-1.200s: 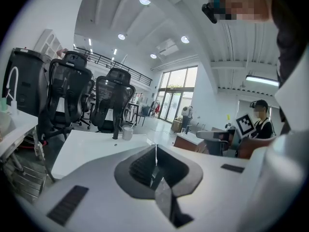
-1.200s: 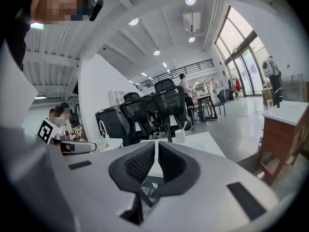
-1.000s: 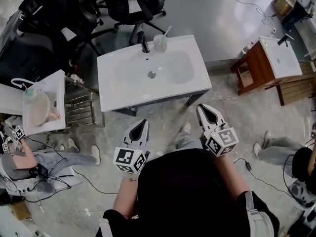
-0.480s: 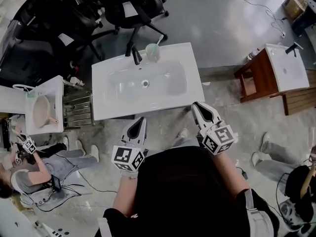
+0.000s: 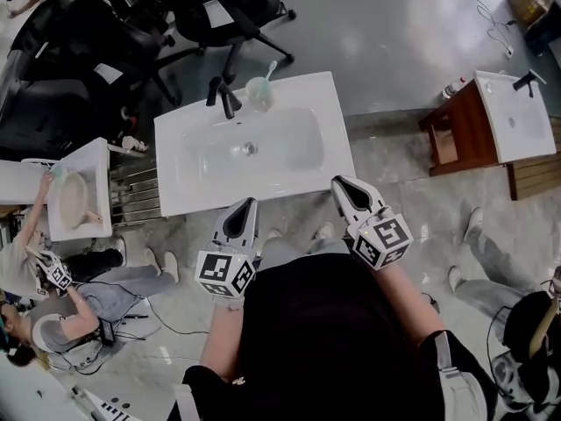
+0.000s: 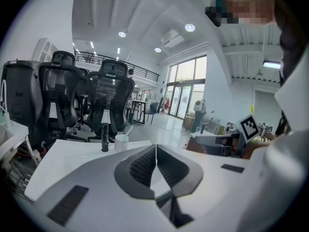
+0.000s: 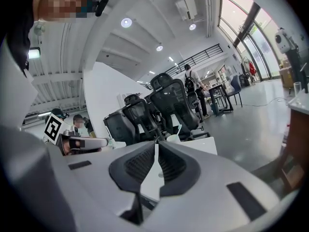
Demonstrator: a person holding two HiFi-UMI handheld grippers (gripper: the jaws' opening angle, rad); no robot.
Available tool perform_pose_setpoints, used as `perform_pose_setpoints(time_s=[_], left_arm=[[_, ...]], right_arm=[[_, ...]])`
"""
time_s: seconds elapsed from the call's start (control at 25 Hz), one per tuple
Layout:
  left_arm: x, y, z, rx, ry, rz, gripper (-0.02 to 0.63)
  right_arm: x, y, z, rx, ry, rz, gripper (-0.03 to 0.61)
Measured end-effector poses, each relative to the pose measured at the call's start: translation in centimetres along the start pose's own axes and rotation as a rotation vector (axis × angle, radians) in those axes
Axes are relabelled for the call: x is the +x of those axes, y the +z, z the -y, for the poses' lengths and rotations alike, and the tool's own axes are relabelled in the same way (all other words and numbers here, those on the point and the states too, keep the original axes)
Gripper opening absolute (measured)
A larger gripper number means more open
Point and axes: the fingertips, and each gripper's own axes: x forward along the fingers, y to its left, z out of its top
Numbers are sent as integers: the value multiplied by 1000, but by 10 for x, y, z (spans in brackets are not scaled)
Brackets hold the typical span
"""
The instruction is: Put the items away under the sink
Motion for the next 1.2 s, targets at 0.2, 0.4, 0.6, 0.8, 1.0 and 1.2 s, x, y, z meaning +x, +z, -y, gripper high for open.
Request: perform_pose_setpoints(time_s=[0.2, 0.4, 0.6, 0.8, 1.0, 1.2], left_arm=[[13, 4, -5, 2, -10, -10, 23], [33, 11, -17, 15, -54, -24, 23], [60, 24, -35, 42, -106, -47, 23], [82, 40, -54, 72, -160, -63, 23], [103, 50, -76, 92, -201, -77, 23], [126, 55, -89, 111, -259, -98, 25]], right_arm=[[10, 1, 6, -1, -2, -15, 41], [25, -1, 8, -1, -25, -25, 41], [46, -4, 13, 5, -60, -33, 41], [73, -2, 16, 10, -102, -27, 41], [99, -8, 17, 11, -139, -35, 41], [126, -20, 18, 11, -161, -53, 41]])
